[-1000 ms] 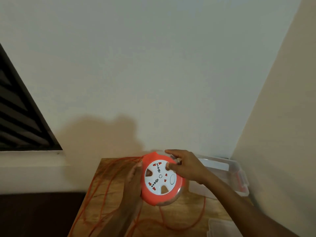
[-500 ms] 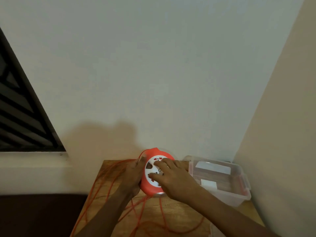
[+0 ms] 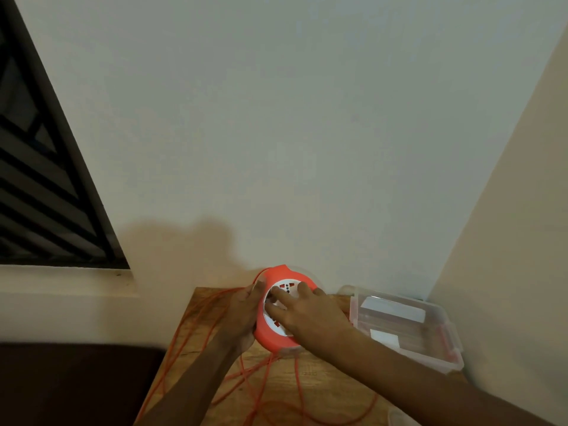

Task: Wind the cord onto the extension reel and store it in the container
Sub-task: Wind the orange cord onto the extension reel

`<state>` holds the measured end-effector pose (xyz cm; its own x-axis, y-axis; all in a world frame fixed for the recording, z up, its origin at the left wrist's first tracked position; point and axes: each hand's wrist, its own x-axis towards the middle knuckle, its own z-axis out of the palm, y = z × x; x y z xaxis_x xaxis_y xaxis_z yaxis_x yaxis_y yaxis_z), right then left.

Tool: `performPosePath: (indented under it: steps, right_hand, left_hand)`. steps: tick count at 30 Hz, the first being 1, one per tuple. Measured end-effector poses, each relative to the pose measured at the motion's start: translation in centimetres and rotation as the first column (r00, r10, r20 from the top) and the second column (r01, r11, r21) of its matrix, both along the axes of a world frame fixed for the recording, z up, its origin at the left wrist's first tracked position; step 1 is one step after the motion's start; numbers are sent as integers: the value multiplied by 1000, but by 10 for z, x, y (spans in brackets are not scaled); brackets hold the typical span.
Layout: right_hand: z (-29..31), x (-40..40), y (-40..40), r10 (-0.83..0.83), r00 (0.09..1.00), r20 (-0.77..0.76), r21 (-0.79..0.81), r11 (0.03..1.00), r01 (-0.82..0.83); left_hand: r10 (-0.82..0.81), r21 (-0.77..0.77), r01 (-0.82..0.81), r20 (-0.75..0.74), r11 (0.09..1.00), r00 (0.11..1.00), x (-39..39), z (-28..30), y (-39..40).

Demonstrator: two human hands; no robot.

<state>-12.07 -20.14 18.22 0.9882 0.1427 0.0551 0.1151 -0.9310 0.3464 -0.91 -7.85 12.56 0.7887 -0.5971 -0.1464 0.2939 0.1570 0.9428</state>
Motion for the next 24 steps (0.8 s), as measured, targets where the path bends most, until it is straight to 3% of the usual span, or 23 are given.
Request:
performPosePath:
  steps: [3,10,15,24]
  right_hand:
    - [2,0,4,-130,991,-11,76,989,130]
    - [-2,-2,11,-210,977,19,105,973,207]
    - [-1,3,6,-147,989,9,21,989,147]
    - [0,10,0,-98,995,-6,-2,995,98]
  left_hand:
    - [29,-9,-29,9,1000,1000,-2,-2,0]
    - [80,-18,-81,-39,997,996,-6,-7,-4]
    - [66,-16,-67,-64,998,996,-6,-3,-2]
    - [46,46,-52,128,998,991,4,13,-6]
